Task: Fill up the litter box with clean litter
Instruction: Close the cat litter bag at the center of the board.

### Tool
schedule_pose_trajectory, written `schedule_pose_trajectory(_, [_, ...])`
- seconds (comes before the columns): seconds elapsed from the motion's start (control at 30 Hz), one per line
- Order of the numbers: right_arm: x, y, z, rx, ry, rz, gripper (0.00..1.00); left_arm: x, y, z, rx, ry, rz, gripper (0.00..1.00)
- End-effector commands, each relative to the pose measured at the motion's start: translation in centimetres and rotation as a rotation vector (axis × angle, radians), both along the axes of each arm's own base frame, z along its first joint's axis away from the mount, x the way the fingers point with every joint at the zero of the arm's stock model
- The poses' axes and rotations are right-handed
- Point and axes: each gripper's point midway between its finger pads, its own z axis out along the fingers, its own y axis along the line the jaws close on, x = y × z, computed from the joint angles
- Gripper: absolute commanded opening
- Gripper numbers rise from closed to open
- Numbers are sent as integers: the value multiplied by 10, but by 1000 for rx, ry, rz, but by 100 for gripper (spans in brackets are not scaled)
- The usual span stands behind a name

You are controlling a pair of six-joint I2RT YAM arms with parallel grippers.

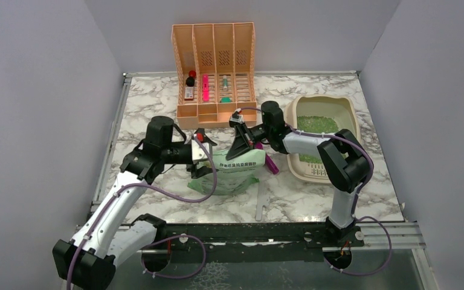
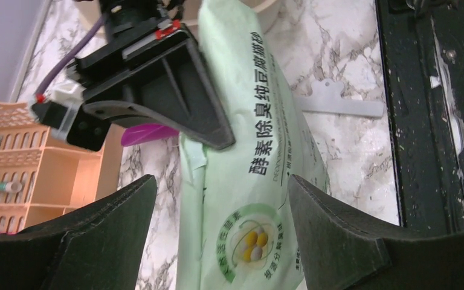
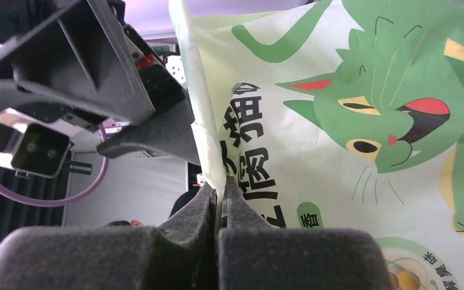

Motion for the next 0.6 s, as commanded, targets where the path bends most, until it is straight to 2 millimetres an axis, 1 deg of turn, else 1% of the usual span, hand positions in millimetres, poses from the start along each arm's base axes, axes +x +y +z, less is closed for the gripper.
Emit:
schedule_pose_trajectory(0.0, [5, 7, -1, 0, -17, -12, 1, 4, -14, -4, 86, -91, -65, 81])
schedule_pose_trajectory(0.13, [5, 6, 0, 0, -23, -15, 1, -2, -13, -16, 142, -8, -86, 80])
schedule_pose_trajectory(0.23, [4, 6, 2, 6, -34, -14, 1, 0, -7, -27, 194, 19, -45, 80])
schedule_pose_trajectory(0.33, [2, 4, 8, 16, -45, -8, 1, 2, 0, -40, 250, 53, -9, 80])
schedule_pose_trajectory(0.4, [0, 3, 11, 21, -48, -5, 2, -2, 1, -49, 275, 93, -21, 79])
schedule_pose_trajectory(0.5, [-2, 2, 12, 24, -43, -4, 2, -12, -2, -57, 285, 140, -63, 77])
schedule_pose_trajectory(0.57, [-2, 1, 12, 28, -45, -4, 3, -16, -4, -60, 298, 156, -78, 73])
